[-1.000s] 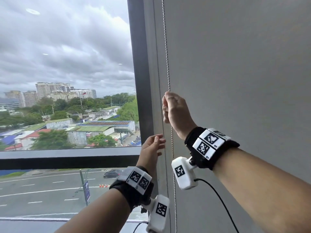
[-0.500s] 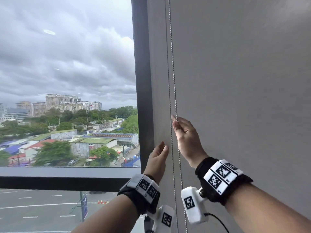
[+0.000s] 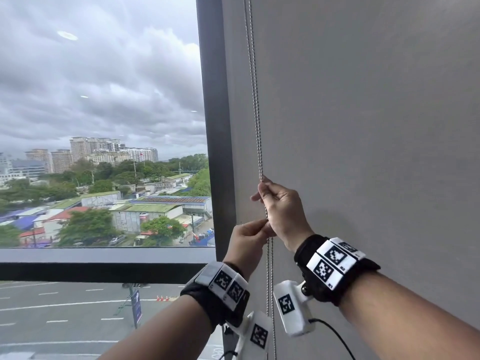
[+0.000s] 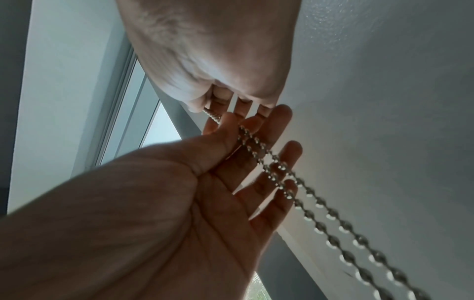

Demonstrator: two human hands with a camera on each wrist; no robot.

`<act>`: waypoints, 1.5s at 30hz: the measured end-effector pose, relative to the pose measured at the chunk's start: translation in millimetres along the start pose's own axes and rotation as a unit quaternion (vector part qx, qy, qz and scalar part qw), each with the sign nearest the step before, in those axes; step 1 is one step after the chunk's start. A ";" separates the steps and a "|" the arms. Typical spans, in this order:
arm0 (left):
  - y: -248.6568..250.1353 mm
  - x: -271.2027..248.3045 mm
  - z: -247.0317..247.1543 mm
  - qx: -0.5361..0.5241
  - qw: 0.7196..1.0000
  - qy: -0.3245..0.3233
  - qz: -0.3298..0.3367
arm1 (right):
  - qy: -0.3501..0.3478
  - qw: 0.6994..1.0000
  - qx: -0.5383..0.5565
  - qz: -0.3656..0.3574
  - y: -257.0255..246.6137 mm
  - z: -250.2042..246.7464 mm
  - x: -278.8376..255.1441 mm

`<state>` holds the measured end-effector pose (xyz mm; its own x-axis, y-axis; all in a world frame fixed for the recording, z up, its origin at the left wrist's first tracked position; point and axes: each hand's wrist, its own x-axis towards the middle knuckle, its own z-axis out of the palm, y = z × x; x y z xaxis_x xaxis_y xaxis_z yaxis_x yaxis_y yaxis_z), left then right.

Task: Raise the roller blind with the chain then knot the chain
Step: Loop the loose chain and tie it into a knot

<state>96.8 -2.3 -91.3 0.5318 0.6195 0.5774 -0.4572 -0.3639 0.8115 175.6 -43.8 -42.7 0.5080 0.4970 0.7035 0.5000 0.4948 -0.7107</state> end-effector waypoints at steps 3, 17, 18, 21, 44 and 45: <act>4.9 -6.2 -1.1 0.000 1.000 0.003 0.002 | 0.000 1.000 -0.001 -0.004 -5.0 -1.7 -6.0; 68.8 -17.0 7.5 -0.063 0.995 0.074 0.011 | -0.035 0.999 0.003 -0.040 -29.8 -15.3 -53.0; 74.3 -19.1 10.0 -0.063 0.995 0.070 0.018 | -0.042 0.998 0.000 -0.044 -28.9 -16.3 -58.3; 84.3 -26.8 15.1 -0.033 0.997 0.063 0.027 | -0.050 0.997 -0.016 -0.049 -28.1 -19.5 -74.3; 134.8 -65.1 -0.5 -0.048 0.998 -0.021 -0.033 | -0.168 0.958 0.076 0.219 -110.4 -51.2 -45.2; 135.9 -65.2 0.8 -0.042 0.998 -0.023 -0.030 | -0.172 0.956 0.082 0.224 -119.3 -49.5 -41.2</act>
<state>0.5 -92.7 -18.7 0.5911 0.6051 0.5333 -0.4811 -0.2661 0.8353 129.7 -158.6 13.0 0.3696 0.8767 0.3078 0.1548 0.2685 -0.9507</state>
